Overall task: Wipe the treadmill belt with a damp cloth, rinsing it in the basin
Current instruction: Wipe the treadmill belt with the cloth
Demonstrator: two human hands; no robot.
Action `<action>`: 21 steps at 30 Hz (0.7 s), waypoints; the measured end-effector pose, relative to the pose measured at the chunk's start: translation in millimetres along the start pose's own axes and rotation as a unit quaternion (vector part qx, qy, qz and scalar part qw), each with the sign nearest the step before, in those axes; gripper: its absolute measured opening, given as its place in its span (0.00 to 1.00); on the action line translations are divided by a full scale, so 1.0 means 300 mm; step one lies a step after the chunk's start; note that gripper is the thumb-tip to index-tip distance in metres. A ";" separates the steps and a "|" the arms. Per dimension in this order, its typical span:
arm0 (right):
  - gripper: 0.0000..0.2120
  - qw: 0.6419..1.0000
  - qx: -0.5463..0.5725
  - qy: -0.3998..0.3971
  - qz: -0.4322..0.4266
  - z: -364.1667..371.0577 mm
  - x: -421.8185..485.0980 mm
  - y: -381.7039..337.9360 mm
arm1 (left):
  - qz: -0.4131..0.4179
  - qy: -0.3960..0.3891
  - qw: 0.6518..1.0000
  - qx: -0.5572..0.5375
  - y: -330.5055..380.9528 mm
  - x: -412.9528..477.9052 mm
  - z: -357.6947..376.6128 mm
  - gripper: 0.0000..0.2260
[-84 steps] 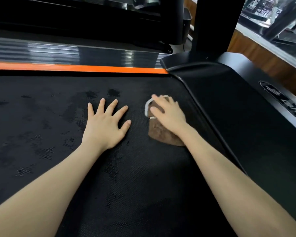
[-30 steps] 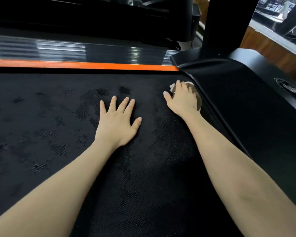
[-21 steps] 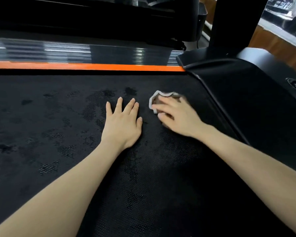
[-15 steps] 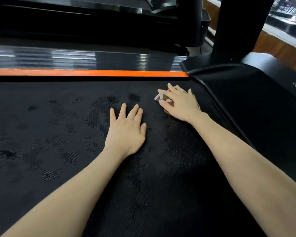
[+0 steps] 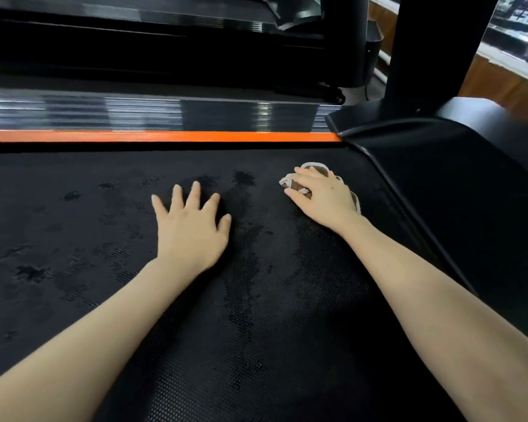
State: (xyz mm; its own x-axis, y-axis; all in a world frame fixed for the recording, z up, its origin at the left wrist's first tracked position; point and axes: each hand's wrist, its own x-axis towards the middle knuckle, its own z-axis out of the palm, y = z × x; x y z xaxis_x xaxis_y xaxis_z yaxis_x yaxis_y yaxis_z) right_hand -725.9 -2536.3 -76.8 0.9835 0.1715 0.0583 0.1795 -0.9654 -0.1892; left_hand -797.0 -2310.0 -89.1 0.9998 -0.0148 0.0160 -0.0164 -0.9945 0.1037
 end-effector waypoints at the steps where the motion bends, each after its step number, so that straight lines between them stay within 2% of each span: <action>1: 0.19 1.000 0.002 -0.001 0.006 -0.002 0.000 -0.003 | -0.006 -0.017 1.000 0.010 -0.013 -0.009 0.011 0.26; 5: 0.18 0.999 0.004 0.032 0.021 0.015 0.026 0.006 | -0.003 0.007 1.000 0.006 -0.023 -0.031 0.053 0.28; 8: 0.20 0.992 -0.013 0.059 0.115 0.033 0.089 0.000 | -0.003 0.019 1.000 0.000 -0.015 -0.028 0.056 0.27; 10: 0.20 0.986 -0.034 0.074 0.147 0.037 0.113 -0.041 | -0.003 0.022 1.000 -0.001 -0.016 -0.027 0.060 0.27; 12: 0.20 0.990 -0.048 0.059 0.116 0.034 0.090 -0.089 | -0.001 0.024 1.000 -0.005 -0.015 -0.028 0.063 0.27; 17: 0.16 0.994 -0.017 -0.008 -0.109 0.003 -0.026 -0.062 | -0.002 0.032 0.999 -0.006 -0.021 -0.025 0.066 0.30; 19: 0.16 0.996 -0.015 -0.022 -0.089 -0.011 0.019 0.008 | -0.001 0.037 0.999 0.001 -0.023 -0.024 0.068 0.35; 21: 0.16 1.000 0.020 0.004 0.010 -0.008 0.093 0.062 | 0.001 0.039 0.999 0.007 -0.021 -0.023 0.073 0.36</action>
State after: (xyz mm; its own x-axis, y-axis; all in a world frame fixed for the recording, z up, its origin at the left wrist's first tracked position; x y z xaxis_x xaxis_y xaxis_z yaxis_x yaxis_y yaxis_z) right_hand -695.2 -2550.1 -76.3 0.9865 0.1513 0.0627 0.1618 -0.9596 -0.2300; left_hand -803.4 -2306.0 -111.7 0.9955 -0.0088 0.0944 -0.0172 -0.9959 0.0888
